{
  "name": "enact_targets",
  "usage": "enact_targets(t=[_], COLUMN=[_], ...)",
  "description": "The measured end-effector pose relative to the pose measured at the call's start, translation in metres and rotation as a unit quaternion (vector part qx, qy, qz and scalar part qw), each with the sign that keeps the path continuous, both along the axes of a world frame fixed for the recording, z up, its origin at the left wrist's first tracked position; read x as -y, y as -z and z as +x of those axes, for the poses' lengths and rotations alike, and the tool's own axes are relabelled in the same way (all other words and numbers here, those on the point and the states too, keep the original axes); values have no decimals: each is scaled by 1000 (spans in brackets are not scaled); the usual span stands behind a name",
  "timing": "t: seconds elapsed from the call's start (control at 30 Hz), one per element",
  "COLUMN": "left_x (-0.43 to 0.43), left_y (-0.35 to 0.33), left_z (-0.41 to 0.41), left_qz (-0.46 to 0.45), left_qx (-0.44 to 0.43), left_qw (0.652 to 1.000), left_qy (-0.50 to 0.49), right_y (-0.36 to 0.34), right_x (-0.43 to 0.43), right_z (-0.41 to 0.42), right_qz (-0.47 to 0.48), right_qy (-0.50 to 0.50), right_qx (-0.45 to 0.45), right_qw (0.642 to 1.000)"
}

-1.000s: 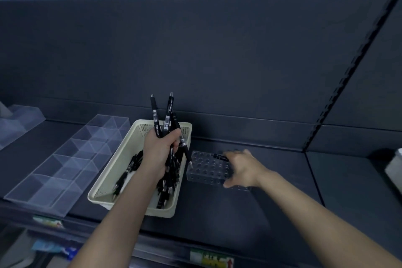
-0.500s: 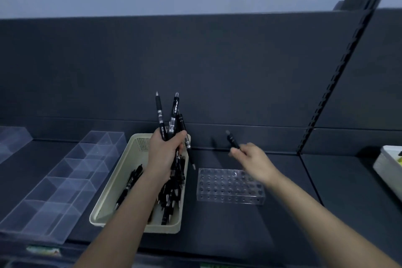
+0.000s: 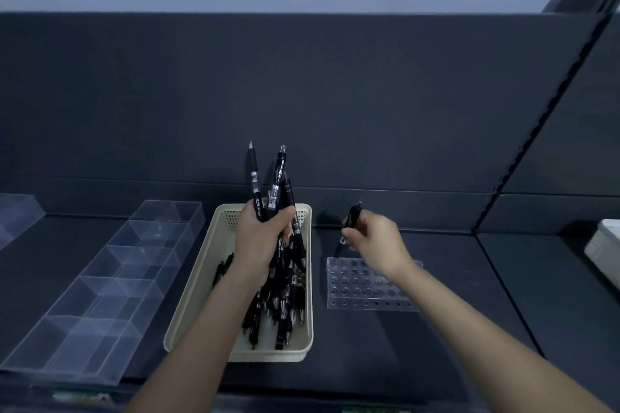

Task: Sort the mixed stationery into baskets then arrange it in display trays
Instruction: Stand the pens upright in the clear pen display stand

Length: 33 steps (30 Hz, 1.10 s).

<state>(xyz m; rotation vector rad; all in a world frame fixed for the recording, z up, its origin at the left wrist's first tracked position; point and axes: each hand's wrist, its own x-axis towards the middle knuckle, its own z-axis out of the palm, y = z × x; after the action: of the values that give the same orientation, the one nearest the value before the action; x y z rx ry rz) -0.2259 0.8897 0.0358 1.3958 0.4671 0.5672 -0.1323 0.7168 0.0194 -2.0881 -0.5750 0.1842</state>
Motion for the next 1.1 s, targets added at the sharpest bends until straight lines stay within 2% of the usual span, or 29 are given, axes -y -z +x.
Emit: enact_targets(t=[0.1, 0.27, 0.73, 0.8, 0.9, 1.0, 1.1], left_x=[-5, -7, -9, -8, -4, 5, 15], left_y=[3, 6, 7, 5, 1, -5, -10], left_z=[-2, -1, 10, 11, 14, 17, 20], left_qz=[17, 30, 32, 31, 32, 44, 60], left_qx=[-5, -11, -26, -26, -23, -12, -1], left_qw=[999, 999, 999, 999, 998, 996, 990], left_qy=[27, 43, 31, 34, 48, 78, 126], right_y=[2, 10, -2, -11, -34, -52, -59], right_x=[-4, -11, -17, -14, -16, -22, -25], right_z=[0, -3, 1, 3, 2, -4, -9], right_qz=[-58, -146, -211, -182, -45, 101, 150], right_qy=[-23, -71, -107, -64, 12, -23, -31], right_qx=[34, 38, 18, 23, 16, -98, -106], right_qw=[997, 986, 971, 981, 999, 990, 983])
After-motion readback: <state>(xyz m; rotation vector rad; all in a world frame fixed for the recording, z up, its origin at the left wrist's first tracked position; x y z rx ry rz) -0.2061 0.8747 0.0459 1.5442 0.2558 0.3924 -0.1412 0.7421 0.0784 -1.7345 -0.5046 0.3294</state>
